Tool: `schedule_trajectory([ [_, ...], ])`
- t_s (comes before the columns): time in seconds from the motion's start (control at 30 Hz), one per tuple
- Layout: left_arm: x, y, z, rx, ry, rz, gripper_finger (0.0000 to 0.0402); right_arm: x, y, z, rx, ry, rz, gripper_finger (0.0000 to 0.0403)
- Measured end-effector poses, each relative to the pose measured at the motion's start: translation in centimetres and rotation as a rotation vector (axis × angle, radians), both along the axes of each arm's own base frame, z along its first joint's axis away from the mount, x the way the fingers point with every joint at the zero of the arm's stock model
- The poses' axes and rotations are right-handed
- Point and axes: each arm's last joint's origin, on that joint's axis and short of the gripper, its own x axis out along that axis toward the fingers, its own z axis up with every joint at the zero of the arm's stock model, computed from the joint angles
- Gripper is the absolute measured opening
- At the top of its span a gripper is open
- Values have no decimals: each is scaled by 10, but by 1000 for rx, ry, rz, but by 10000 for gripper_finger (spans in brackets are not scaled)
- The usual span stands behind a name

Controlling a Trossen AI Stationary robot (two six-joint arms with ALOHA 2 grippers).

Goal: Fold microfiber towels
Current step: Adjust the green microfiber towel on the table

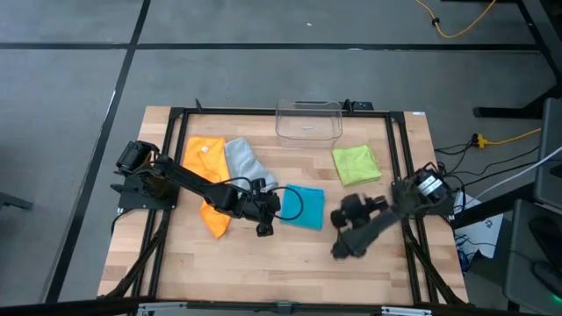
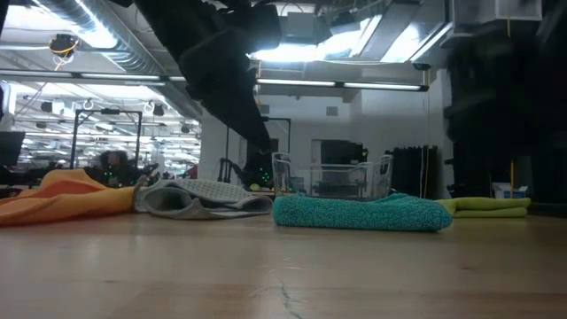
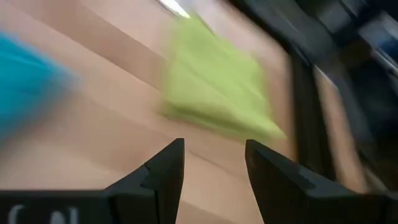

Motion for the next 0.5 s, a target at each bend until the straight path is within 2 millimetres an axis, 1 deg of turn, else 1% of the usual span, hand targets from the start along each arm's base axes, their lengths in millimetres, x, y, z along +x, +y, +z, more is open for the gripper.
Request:
schedule_trajectory([
  [0.07,0,0,0,-10,-4,12,100,-8,-18,-6,33,82,-130,173],
  [0.13,0,0,0,-13,-6,17,100,-13,-31,-4,51,108,-180,173],
  [0.2,0,1,0,-13,-6,22,100,-12,-41,4,56,85,-151,173],
  [0.3,1,5,0,-16,-7,37,100,-10,-55,24,14,-15,-69,173],
  [0.37,2,9,0,-18,-8,50,100,-13,-66,35,12,-63,-64,173],
  [0.43,3,12,0,-21,-10,65,100,-19,-78,41,71,-109,-93,173],
  [0.5,4,16,0,-29,-13,84,100,-24,-87,43,208,-148,-101,171],
])
